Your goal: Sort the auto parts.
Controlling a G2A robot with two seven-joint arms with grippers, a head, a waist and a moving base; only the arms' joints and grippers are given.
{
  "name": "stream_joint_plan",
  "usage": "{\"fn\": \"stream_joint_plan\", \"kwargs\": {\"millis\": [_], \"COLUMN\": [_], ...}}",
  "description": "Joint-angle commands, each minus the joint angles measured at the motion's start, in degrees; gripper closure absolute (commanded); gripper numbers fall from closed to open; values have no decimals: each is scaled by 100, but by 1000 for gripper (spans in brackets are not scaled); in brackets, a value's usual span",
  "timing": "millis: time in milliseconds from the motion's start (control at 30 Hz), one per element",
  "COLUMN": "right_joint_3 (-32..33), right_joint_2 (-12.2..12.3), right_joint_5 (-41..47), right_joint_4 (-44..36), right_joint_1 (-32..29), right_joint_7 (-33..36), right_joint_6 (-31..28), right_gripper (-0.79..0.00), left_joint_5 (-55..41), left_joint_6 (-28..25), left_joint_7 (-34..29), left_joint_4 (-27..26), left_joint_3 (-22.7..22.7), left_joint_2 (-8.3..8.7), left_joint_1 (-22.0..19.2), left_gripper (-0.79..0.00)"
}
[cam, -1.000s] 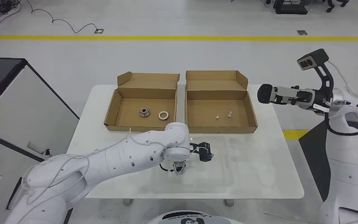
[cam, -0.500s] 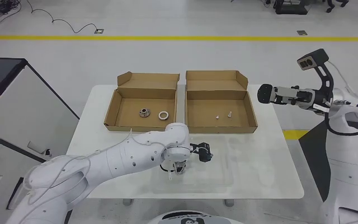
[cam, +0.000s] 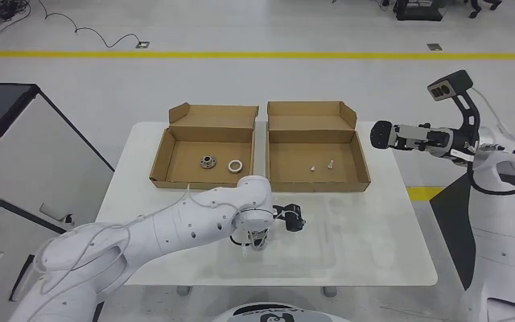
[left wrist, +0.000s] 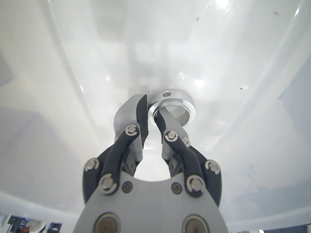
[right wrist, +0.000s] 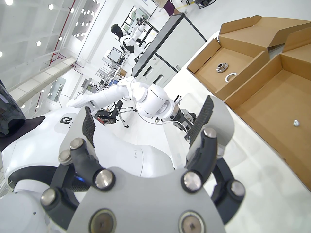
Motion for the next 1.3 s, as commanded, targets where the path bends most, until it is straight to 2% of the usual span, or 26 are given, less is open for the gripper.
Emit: {"fn": "stream_joint_plan", "kwargs": {"millis": [0,200,367,600,733,1000,1267], "right_joint_3": [0,0,0,0,0,0,0], "right_joint_2": [0,0,0,0,0,0,0], "right_joint_5": [0,0,0,0,0,0,0], "right_joint_4": [0,0,0,0,0,0,0], "right_joint_1": [0,0,0,0,0,0,0], "right_joint_7": [0,0,0,0,0,0,0], "right_joint_6": [0,0,0,0,0,0,0], "right_gripper": [-785,-785,-785,-785,-785,-785,-785], "left_joint_5": [39,65,9,-193,-249,-515,-529], "left_joint_6": [18,76,339,628,651,532,529], "left_joint_7": [-17,-58,-180,-286,-286,-286,-286], "left_joint_4": [26,-67,-440,-1154,-1505,-2129,-2158], "left_joint_3": [1,-78,-349,-1024,-1458,-2027,-2051], "left_joint_2": [-14,-13,92,406,656,1154,1171], "left_joint_1": [6,-25,-39,9,96,293,300], "left_gripper": [0,0,0,0,0,0,0]}}
